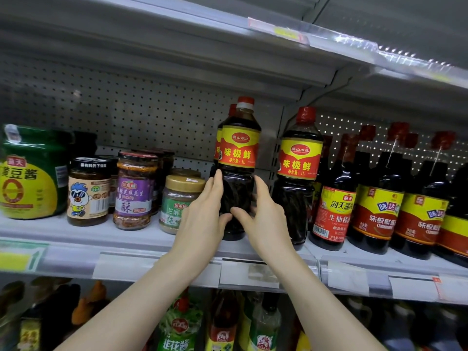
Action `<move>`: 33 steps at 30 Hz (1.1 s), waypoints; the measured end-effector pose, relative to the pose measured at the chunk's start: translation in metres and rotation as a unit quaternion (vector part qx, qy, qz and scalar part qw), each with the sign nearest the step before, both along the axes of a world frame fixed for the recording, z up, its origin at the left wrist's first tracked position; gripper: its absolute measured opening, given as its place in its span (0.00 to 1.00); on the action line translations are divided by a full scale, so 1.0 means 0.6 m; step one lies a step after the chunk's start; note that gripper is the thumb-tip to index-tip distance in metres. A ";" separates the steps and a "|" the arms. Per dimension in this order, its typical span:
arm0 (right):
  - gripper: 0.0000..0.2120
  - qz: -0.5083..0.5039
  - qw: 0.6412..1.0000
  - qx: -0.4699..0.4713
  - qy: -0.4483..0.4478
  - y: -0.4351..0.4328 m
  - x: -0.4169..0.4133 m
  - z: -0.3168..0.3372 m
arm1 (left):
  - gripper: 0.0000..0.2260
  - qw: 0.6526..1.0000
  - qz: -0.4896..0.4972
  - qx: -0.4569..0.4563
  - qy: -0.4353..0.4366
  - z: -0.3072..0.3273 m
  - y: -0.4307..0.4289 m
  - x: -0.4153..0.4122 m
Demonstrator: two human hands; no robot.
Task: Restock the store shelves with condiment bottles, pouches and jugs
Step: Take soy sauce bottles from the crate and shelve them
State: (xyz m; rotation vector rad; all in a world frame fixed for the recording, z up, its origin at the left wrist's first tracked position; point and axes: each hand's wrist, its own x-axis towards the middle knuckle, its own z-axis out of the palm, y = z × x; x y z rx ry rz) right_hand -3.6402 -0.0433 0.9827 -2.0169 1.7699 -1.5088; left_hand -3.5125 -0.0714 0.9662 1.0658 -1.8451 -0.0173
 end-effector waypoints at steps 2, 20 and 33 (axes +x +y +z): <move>0.36 -0.007 1.000 0.006 0.006 -0.005 0.000 0.002 | 0.41 1.000 0.011 0.007 -0.006 0.002 -0.003 -0.003; 0.36 -0.004 1.000 0.028 0.009 0.009 -0.006 0.010 | 0.38 0.999 0.030 -0.024 0.022 0.000 0.019 -0.005; 0.23 0.022 0.997 -0.066 0.034 0.134 -0.135 -0.040 | 0.24 0.995 -0.001 -0.084 0.060 -0.042 0.140 -0.121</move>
